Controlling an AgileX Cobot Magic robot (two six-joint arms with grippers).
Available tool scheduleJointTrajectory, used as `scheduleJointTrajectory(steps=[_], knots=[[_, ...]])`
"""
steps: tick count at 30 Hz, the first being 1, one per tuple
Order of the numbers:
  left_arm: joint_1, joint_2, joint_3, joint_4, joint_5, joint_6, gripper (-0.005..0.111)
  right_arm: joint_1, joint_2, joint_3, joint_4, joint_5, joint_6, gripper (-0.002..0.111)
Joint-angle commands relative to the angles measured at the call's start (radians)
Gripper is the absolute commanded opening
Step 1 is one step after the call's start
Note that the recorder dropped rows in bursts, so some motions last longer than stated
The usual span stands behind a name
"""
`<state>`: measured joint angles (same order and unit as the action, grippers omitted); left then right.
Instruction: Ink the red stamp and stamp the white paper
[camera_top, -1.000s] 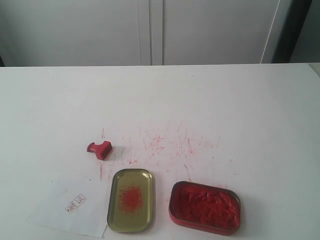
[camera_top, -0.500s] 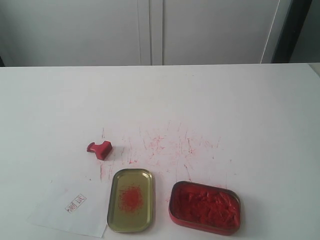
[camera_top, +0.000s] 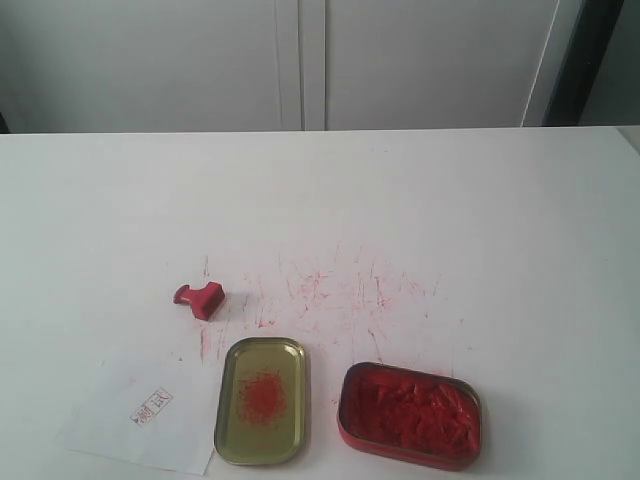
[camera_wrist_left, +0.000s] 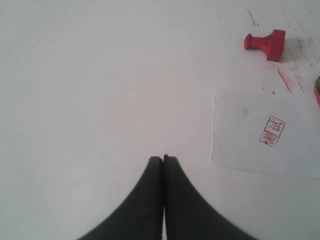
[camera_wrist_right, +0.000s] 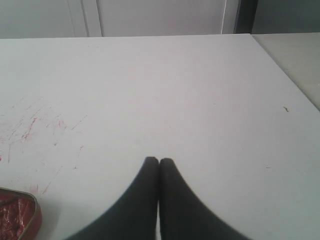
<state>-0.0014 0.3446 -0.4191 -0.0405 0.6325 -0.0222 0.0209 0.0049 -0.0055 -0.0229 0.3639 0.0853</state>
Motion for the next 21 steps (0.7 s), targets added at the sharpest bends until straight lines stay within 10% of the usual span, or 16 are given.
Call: scheduleJointTrajectory(steps=[1, 21], knots=[[0.001, -0.075, 0.098, -0.007, -0.099, -0.001, 0.0, 0.002, -0.005, 0.005, -0.004, -0.015, 0.001, 0.0], [0.001, -0.345, 0.419, 0.016, -0.275, -0.004, 0.0, 0.002, -0.005, 0.005, -0.004, -0.015, 0.001, 0.0]])
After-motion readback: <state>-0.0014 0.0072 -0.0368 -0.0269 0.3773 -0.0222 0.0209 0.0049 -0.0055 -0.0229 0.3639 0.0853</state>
